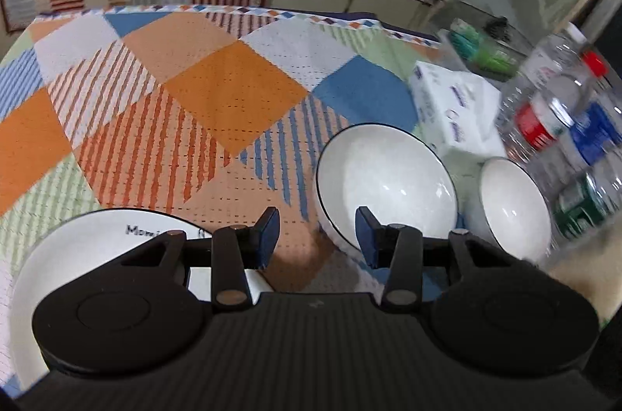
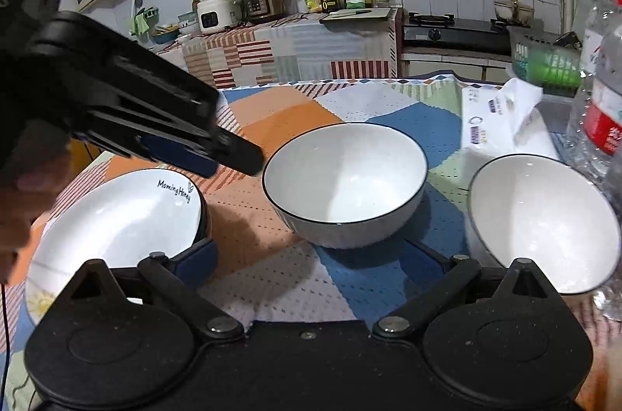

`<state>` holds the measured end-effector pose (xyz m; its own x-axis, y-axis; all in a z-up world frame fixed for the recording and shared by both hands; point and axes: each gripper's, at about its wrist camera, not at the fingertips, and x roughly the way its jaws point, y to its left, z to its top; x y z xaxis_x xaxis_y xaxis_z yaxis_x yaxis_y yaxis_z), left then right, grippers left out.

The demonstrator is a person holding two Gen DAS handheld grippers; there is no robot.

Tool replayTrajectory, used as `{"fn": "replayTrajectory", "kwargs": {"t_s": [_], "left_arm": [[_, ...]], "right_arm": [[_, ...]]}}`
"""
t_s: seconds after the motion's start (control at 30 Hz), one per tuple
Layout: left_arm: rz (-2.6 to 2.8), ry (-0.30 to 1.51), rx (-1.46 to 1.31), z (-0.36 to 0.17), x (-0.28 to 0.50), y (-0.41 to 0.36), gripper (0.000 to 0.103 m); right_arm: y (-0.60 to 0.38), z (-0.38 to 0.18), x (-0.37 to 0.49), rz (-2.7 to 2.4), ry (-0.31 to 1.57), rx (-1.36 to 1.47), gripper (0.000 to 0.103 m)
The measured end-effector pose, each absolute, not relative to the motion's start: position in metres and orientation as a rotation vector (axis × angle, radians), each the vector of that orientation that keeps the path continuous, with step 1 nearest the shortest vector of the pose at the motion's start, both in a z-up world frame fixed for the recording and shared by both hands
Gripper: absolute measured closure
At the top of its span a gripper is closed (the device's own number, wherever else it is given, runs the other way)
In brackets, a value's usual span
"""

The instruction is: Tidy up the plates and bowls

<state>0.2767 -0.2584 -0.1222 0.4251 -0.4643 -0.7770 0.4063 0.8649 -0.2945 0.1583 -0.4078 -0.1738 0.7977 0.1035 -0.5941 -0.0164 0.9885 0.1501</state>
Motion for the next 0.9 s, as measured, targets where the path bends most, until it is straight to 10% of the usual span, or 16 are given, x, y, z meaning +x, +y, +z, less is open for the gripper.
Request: {"fn": "replayTrajectory", "kwargs": {"t_s": [0.33, 0.53, 0.9], "left_arm": [[-0.463, 0.99, 0.008, -0.149, 0.295, -0.286, 0.065], [-0.521, 1.022, -0.038, -0.155, 0.302, -0.285, 0.094], [-0.511, 1.094, -0.048, -0.147, 0.299, -0.282, 0.096]], "right_arm": [[-0.399, -0.193, 0.177, 0.01, 0.645, 0.092, 0.003], [-0.404, -0.204, 0.179, -0.005, 0.653, 0.172, 0.003], [-0.404, -0.207, 0.188, -0.01, 0.664, 0.155, 0.004]]}}
